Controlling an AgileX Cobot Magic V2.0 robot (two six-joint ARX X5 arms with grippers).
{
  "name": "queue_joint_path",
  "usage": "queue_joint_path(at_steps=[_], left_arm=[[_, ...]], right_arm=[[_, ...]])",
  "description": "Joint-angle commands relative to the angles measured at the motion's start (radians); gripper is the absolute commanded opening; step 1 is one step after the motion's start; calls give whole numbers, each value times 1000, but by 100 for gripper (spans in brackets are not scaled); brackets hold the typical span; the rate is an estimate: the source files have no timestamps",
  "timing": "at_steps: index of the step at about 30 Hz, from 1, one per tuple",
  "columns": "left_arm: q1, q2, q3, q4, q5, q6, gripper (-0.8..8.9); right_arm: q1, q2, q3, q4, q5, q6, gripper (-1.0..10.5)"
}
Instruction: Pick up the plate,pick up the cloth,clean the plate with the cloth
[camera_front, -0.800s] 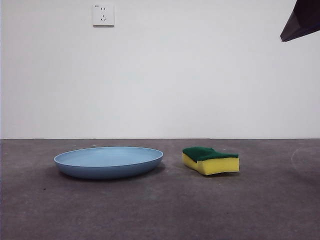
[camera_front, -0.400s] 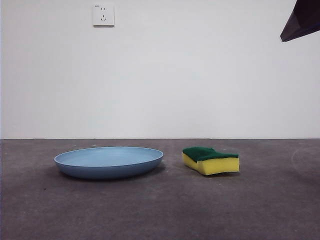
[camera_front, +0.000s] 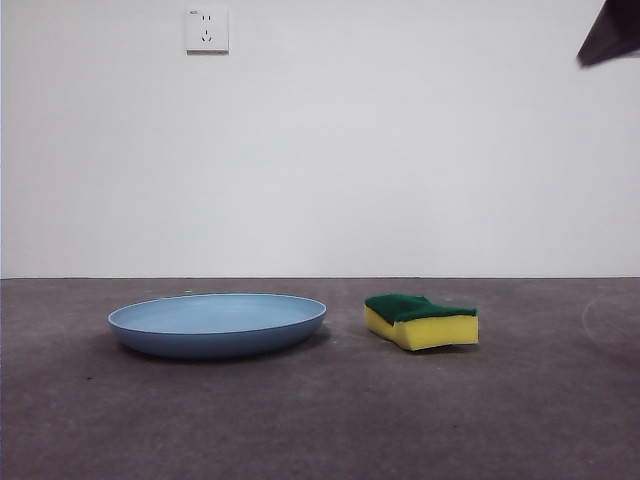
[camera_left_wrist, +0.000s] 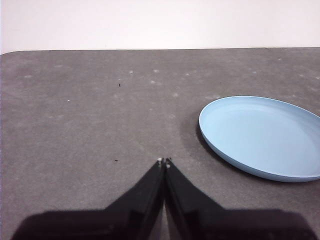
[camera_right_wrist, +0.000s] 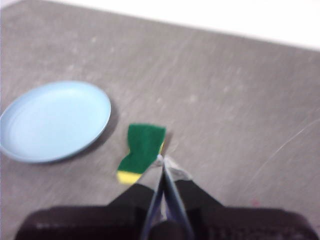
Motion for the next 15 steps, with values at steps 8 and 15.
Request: queue_joint_path(at_steps=[8, 15], left_arm=[[3, -3, -14, 1, -1, 2, -3], [3, -3, -13, 1, -1, 2, -3]], right_arm=[[-351, -235, -165, 134, -318, -13, 2], [-461, -448, -416, 285, -319, 31, 2]])
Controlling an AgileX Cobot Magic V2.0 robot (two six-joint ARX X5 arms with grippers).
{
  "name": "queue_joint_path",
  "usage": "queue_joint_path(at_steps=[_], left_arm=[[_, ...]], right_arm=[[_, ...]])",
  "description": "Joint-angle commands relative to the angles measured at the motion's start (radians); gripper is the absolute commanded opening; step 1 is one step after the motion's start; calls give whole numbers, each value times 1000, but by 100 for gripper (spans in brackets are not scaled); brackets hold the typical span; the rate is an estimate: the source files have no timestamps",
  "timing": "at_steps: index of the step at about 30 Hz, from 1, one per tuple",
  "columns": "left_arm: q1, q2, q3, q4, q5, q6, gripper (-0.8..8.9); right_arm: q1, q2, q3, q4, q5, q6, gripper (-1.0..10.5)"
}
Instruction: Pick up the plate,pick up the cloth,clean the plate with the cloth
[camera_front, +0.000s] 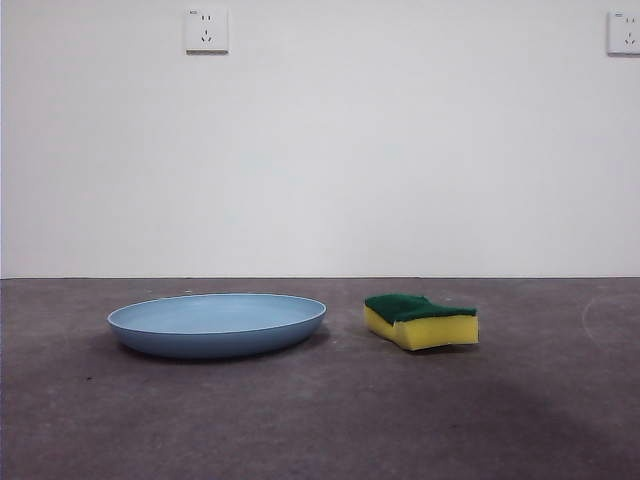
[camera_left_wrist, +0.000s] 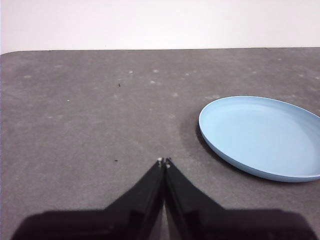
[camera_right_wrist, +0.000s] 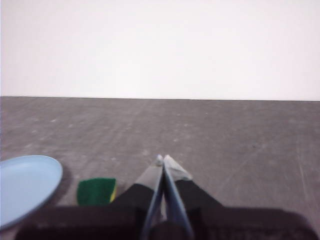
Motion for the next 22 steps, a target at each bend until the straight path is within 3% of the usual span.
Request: queue_joint_path(at_steps=[1, 9, 22], left_arm=[[3, -3, -13, 1, -1, 2, -3], [3, -3, -13, 1, -1, 2, -3], [3, -3, -13, 1, -1, 2, -3]], right_arm=[[-10, -69, -98, 27, -2, 23, 2], [-10, -174, -264, 25, 7, 43, 2], [-10, -241, -303, -63, 7, 126, 2]])
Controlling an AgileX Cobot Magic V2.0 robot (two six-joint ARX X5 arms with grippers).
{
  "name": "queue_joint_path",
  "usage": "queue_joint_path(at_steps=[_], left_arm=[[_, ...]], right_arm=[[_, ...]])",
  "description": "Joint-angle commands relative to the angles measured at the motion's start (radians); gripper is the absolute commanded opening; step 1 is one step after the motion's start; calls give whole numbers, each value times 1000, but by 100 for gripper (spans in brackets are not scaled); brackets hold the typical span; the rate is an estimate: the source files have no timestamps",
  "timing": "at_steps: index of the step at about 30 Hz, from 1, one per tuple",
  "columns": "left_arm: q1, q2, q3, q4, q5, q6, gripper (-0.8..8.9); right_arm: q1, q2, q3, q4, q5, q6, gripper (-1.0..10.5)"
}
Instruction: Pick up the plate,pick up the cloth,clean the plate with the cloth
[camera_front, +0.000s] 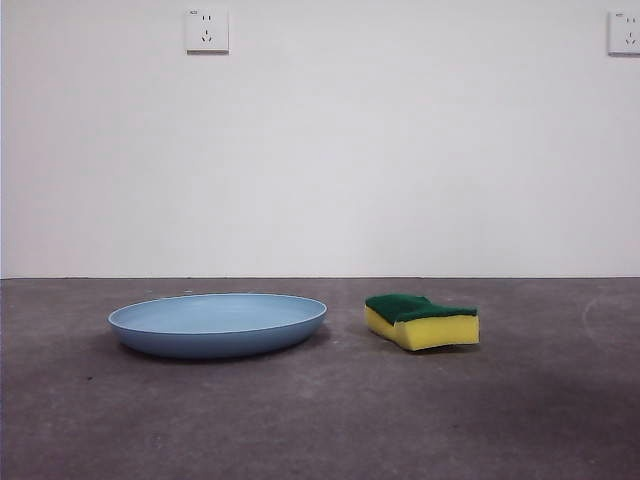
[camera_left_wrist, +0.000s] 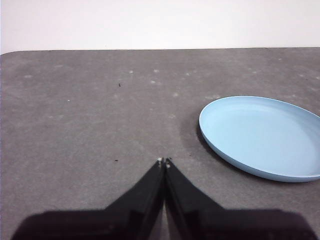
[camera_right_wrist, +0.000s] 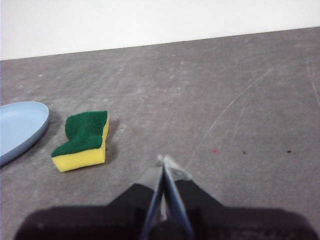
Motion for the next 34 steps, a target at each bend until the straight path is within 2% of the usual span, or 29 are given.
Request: queue_joint_path(at_steps=[1, 34], left_arm=[[3, -3, -13, 1, 0, 2, -3], [3, -3, -13, 1, 0, 2, -3]], right_arm=[[-2, -13, -16, 1, 2, 39, 2], [-2, 8, -16, 1, 8, 37, 2]])
